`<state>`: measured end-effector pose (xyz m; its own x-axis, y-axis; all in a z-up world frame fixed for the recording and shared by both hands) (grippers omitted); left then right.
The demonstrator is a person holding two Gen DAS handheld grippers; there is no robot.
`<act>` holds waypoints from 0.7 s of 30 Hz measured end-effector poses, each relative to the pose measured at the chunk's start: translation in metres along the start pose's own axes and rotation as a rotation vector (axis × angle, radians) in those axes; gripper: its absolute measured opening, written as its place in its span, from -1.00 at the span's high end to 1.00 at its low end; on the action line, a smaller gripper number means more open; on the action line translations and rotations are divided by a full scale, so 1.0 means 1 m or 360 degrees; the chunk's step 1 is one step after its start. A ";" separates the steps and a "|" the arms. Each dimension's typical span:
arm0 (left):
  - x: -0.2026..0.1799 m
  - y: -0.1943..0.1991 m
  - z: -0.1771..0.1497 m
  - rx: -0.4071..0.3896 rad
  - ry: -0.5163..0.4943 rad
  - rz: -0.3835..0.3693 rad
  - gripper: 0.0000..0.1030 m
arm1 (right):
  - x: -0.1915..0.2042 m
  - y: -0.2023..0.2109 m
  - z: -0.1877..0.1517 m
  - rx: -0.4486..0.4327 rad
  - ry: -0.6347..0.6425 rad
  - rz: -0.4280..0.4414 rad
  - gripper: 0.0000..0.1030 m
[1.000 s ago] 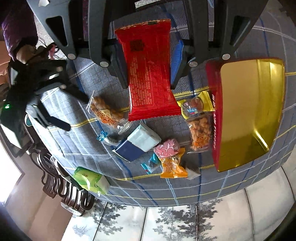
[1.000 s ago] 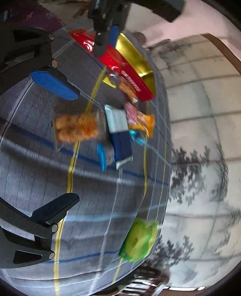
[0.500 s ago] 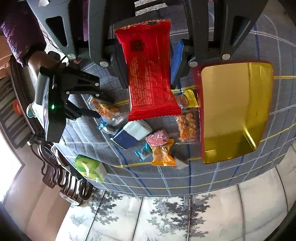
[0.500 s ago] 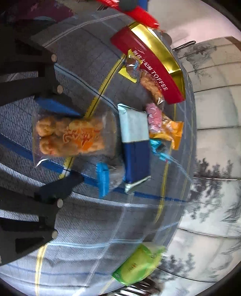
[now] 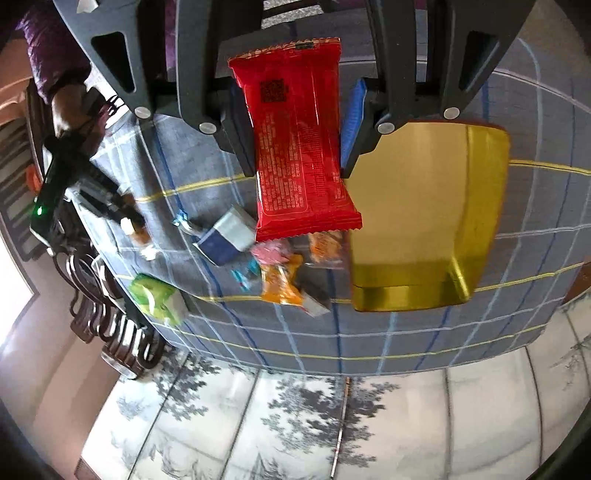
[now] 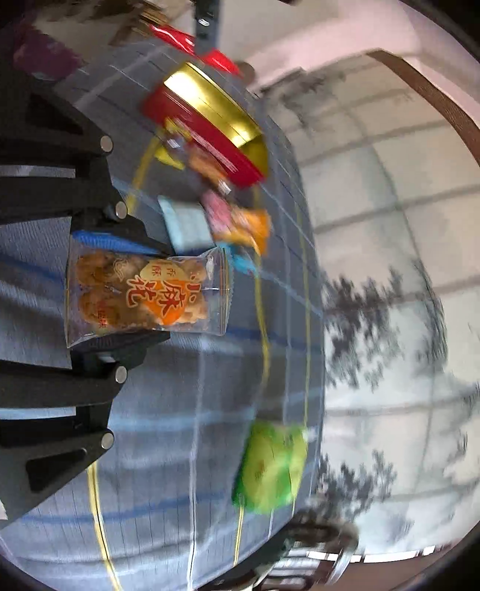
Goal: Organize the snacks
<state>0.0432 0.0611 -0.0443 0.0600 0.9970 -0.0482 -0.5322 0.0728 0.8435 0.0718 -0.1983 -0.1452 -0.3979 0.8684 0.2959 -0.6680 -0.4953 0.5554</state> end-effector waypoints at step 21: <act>0.092 -0.049 0.056 -0.0064 0.0008 0.0375 0.23 | -0.125 -0.028 0.004 -0.0047 -0.0398 -0.0359 0.27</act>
<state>0.1221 0.1476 -0.0598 -0.0741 0.9867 0.1449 -0.5642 -0.1612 0.8098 0.1425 -0.2927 -0.1947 -0.0737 0.9332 0.3518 -0.7411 -0.2873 0.6069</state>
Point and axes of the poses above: each gripper's, at about its wrist camera, not at the fingertips, and y roughly against the way its jaws point, x to its left, z to its top, the point moved 8 cm from there along -y, roughly the way its jaws point, and after that the axes turned 10 degrees about z, right-handed, at the moved point
